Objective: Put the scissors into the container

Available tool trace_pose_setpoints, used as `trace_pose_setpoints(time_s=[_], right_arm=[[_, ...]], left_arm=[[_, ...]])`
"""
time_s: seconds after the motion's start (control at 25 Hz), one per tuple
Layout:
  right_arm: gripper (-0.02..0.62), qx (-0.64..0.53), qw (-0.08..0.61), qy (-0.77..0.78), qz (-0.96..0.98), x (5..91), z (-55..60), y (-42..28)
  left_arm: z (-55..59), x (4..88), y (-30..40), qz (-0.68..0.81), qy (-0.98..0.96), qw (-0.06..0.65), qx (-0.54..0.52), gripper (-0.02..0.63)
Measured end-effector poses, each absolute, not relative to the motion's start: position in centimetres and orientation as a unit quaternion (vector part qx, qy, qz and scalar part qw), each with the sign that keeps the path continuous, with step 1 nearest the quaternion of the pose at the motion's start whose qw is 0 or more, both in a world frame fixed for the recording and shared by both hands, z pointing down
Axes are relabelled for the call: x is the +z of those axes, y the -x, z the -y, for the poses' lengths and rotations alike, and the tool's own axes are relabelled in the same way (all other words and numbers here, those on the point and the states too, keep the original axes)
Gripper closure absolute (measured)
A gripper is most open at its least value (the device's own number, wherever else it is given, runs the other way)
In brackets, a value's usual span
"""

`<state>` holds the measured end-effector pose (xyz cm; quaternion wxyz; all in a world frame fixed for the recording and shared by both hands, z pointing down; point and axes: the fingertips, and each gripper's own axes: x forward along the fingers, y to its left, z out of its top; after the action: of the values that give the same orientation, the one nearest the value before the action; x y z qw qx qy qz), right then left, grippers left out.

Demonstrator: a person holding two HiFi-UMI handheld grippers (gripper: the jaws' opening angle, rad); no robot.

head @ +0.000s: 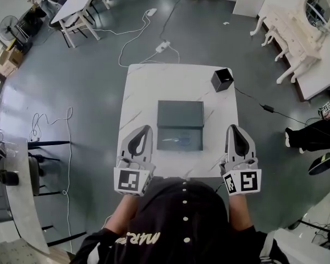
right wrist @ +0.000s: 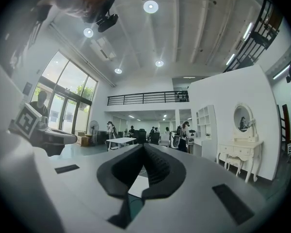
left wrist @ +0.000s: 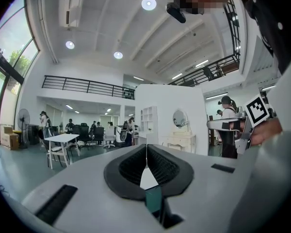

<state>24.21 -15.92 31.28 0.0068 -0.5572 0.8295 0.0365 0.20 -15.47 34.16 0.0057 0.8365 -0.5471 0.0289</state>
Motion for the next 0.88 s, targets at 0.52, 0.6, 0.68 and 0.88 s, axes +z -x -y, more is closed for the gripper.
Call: trace_pose_setpoints(time_s=[0.52,0.6,0.68,0.88], right_arm=[[0.583,0.042,0.007,0.548,-0.836,31.06,16.21,-23.70],[0.582,0.043,0.006,0.548,-0.836,31.08,16.38,-23.67],[0.583,0.043,0.005,0.548,-0.835,30.94,16.48,-23.72],[0.583,0.048,0.003,0.546,-0.836,30.92,16.71,-23.75]], left_arm=[[15.92,34.02,-0.25,0.548,-0.836,0.005,0.035,0.575],[16.07,33.84,-0.19,0.551,-0.833,0.005,0.044,0.574],[16.27,33.41,-0.11,0.556,-0.829,0.007,0.051,0.574],[16.50,33.31,-0.12,0.558,-0.828,0.007,0.051,0.575]])
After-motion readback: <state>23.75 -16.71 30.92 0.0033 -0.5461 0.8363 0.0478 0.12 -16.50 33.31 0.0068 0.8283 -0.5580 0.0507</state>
